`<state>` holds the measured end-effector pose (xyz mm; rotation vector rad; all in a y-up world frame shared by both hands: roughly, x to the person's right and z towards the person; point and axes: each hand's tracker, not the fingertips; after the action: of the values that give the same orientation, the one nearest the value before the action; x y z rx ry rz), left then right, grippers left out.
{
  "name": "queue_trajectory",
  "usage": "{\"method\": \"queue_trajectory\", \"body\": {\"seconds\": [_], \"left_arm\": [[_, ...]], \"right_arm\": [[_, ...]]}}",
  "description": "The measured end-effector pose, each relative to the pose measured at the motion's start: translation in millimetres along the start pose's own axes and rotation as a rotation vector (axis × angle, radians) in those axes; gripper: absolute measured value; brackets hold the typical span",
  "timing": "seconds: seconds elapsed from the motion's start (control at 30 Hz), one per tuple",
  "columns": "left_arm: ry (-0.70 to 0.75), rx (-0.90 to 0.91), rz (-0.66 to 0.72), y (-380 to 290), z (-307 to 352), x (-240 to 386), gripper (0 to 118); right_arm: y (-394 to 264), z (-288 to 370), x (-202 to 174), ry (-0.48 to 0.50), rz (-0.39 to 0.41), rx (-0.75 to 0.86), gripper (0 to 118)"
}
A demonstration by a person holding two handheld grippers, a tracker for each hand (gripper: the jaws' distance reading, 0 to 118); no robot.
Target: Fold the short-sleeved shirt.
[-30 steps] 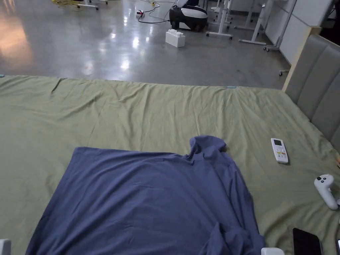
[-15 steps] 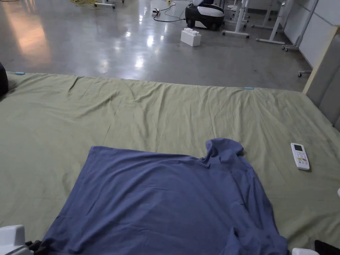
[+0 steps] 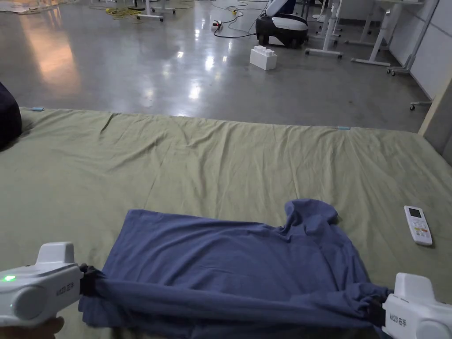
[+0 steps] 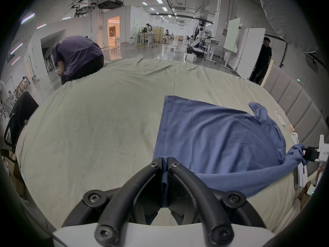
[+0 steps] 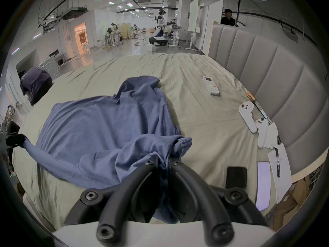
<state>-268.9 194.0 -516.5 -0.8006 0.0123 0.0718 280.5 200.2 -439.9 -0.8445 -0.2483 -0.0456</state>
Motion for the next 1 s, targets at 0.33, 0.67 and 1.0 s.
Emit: {"method": "queue_trajectory", "body": {"seconds": [0.33, 0.67, 1.0], "left_arm": [[0.027, -0.073, -0.004, 21.5, -78.0, 17.9, 6], [0.033, -0.046, -0.037, 13.4, -99.9, 13.7, 15], [-0.03, 0.334, -0.114, 3.0, 20.4, 68.4, 55]], "right_arm": [[21.1, -87.1, -13.1, -0.017, 0.002, -0.069, 11], [14.3, -74.9, -2.4, -0.032, -0.015, 0.052, 55], [6.0, 26.5, -33.3, 0.034, -0.027, 0.498, 75]]}}
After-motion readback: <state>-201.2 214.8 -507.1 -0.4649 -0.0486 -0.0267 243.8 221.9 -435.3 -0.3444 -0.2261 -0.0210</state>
